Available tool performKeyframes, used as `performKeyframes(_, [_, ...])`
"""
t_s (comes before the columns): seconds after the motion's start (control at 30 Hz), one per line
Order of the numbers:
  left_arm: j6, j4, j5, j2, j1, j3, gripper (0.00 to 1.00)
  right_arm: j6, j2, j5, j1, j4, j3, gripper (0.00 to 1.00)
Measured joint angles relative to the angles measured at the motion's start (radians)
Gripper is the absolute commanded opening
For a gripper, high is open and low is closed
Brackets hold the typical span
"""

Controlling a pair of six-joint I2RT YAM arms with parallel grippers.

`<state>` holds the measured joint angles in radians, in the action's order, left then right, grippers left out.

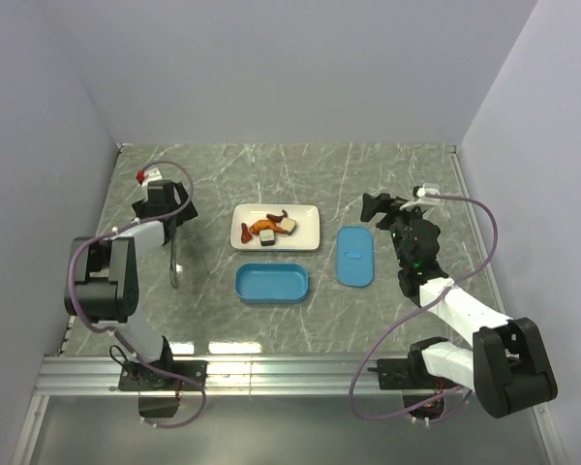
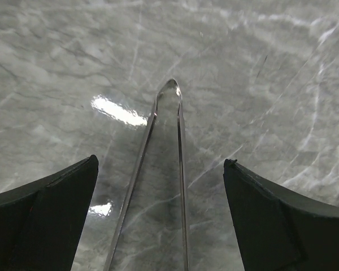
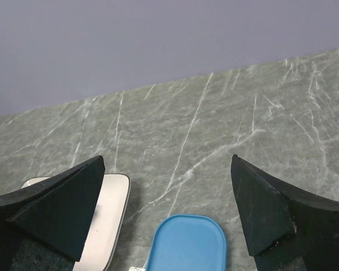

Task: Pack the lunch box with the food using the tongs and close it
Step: Grab the clamp with the left arm

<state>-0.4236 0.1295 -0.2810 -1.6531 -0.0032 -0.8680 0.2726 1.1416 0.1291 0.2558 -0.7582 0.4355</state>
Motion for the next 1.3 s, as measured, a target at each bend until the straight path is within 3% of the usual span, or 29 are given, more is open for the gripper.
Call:
performKeyframes(0.27, [0.000,-0.091,0.025,-0.070,0.000,-0.055,0.96,0.000,-0.025,0.000,0.000,-0.003,-0.016,1.00])
performKeyframes(0.7, [0.001,-0.187,0.017,-0.142,0.000,-0.126,0.77,0.000,-0.030,0.000,0.000,-0.003,-0.017,1.00])
performKeyframes(0.77, [0.001,-0.204,0.013,-0.150,0.000,-0.140,0.71,0.000,-0.030,0.000,0.000,-0.003,-0.017,1.00])
performKeyframes(0.9, [0.001,-0.225,-0.013,-0.174,-0.001,-0.172,0.46,0.000,-0.030,0.000,0.000,-0.003,-0.017,1.00])
performKeyframes(0.93, [0.001,-0.224,-0.021,-0.175,-0.002,-0.173,0.44,0.000,-0.030,0.000,0.000,-0.003,-0.017,1.00])
performKeyframes(1.13, [0.001,-0.220,-0.089,-0.156,-0.041,-0.150,0.42,0.000,-0.030,0.001,0.000,-0.003,-0.017,0.99])
performKeyframes(1.3, [0.024,-0.192,-0.225,-0.041,-0.163,-0.084,0.44,0.000,-0.030,0.003,0.000,-0.003,-0.017,0.99])
